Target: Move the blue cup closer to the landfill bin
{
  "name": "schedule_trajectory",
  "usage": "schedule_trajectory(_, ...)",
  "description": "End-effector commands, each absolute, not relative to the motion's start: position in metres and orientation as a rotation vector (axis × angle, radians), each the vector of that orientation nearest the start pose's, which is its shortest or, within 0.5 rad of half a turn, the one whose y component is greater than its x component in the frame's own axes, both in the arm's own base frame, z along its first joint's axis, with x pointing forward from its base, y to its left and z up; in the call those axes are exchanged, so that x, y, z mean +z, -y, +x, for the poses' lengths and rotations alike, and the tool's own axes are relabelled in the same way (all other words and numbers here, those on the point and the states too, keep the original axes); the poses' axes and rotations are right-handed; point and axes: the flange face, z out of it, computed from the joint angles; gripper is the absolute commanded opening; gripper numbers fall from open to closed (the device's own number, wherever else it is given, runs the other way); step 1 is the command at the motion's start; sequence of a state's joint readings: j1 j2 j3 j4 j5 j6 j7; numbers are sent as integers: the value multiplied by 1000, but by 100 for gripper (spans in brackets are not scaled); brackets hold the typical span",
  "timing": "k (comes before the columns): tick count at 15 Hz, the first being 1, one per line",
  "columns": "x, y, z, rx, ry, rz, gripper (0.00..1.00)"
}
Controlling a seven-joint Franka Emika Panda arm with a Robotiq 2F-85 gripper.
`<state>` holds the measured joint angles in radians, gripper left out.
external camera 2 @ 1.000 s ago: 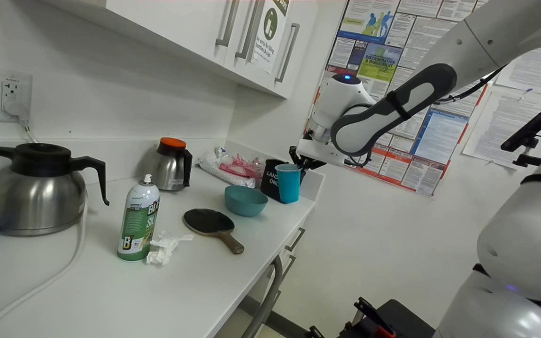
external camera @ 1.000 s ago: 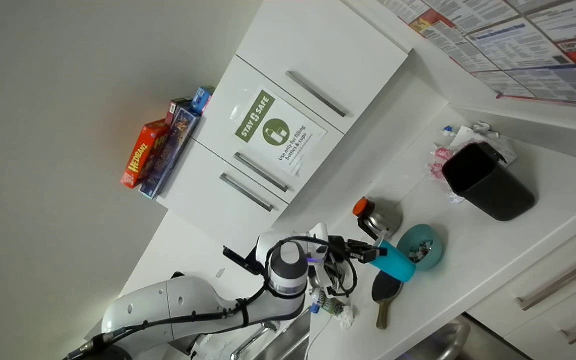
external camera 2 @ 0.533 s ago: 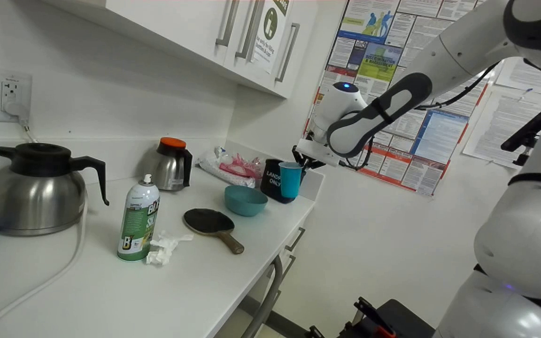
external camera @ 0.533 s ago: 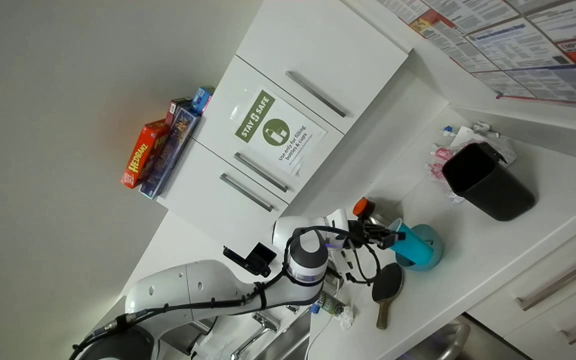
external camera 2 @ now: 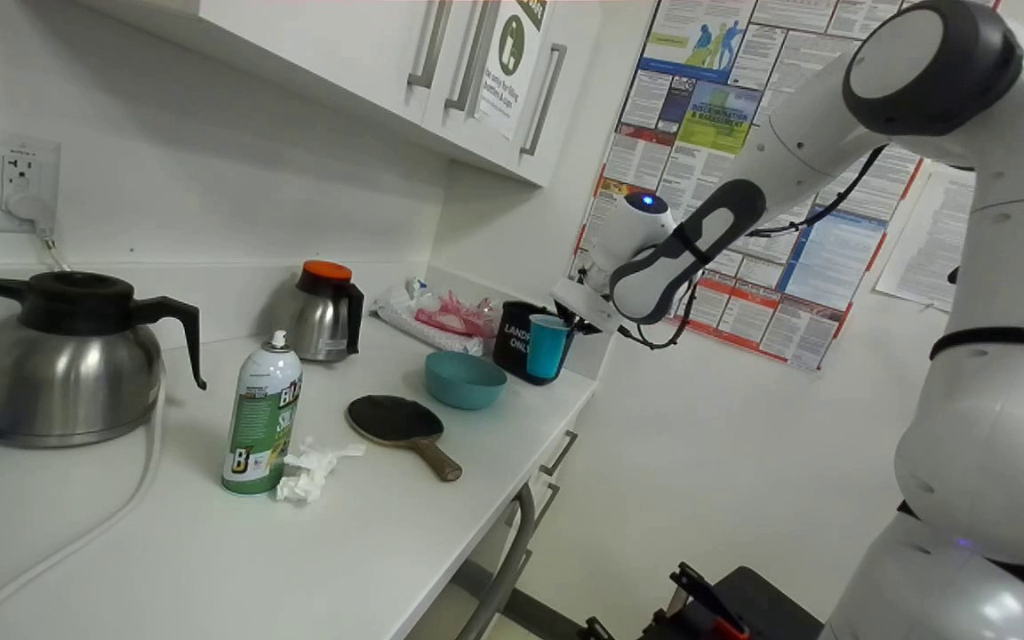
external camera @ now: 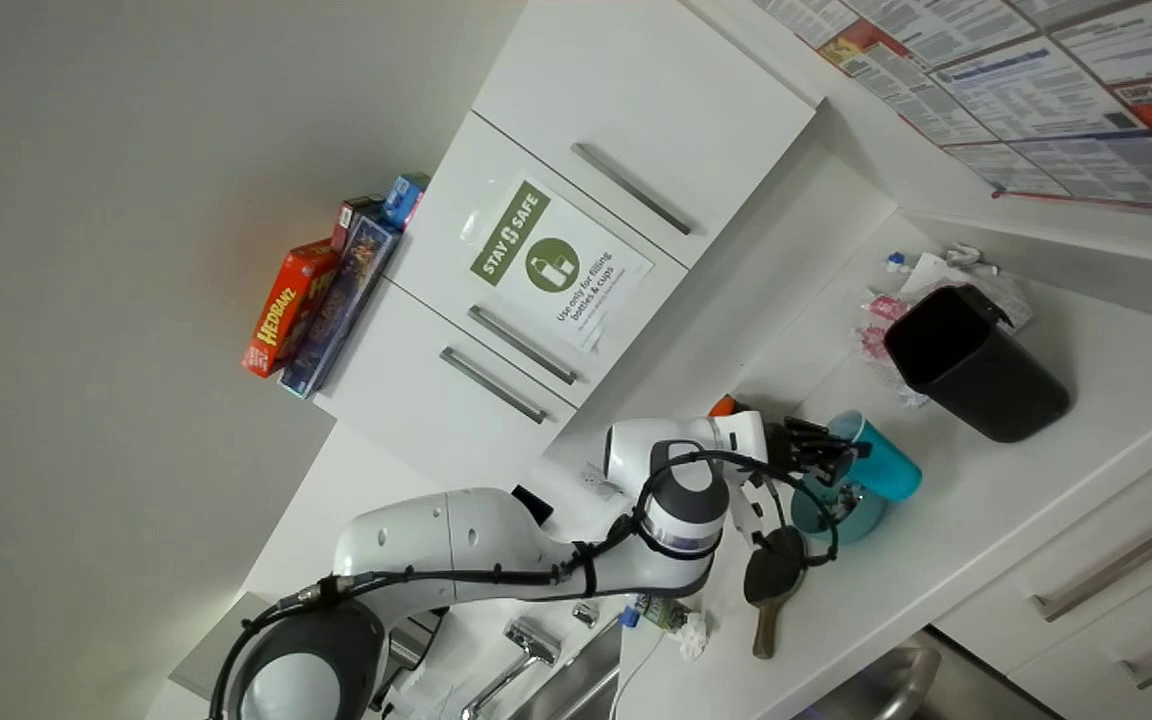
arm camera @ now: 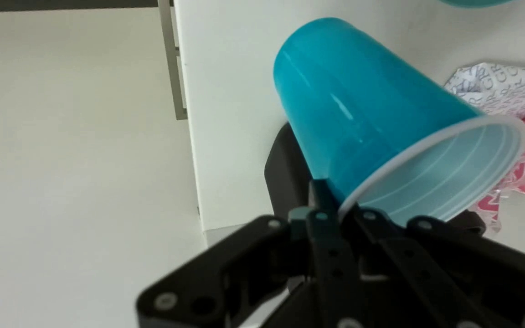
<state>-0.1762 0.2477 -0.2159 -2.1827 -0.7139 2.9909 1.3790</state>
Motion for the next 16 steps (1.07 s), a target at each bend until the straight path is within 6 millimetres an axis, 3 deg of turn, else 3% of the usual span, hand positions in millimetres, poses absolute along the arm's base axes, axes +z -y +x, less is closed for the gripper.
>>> schedule_trajectory(1, 309, 186, 583, -995, -1653, -2534, 1)
schedule_trajectory(8, 278, 188, 600, -1005, -1795, -2465, 1)
schedule_trajectory(15, 252, 174, 606, -1004, -1827, -2495, 1)
schedule_trajectory(16, 251, 171, 606, -1003, -1829, -2494, 30)
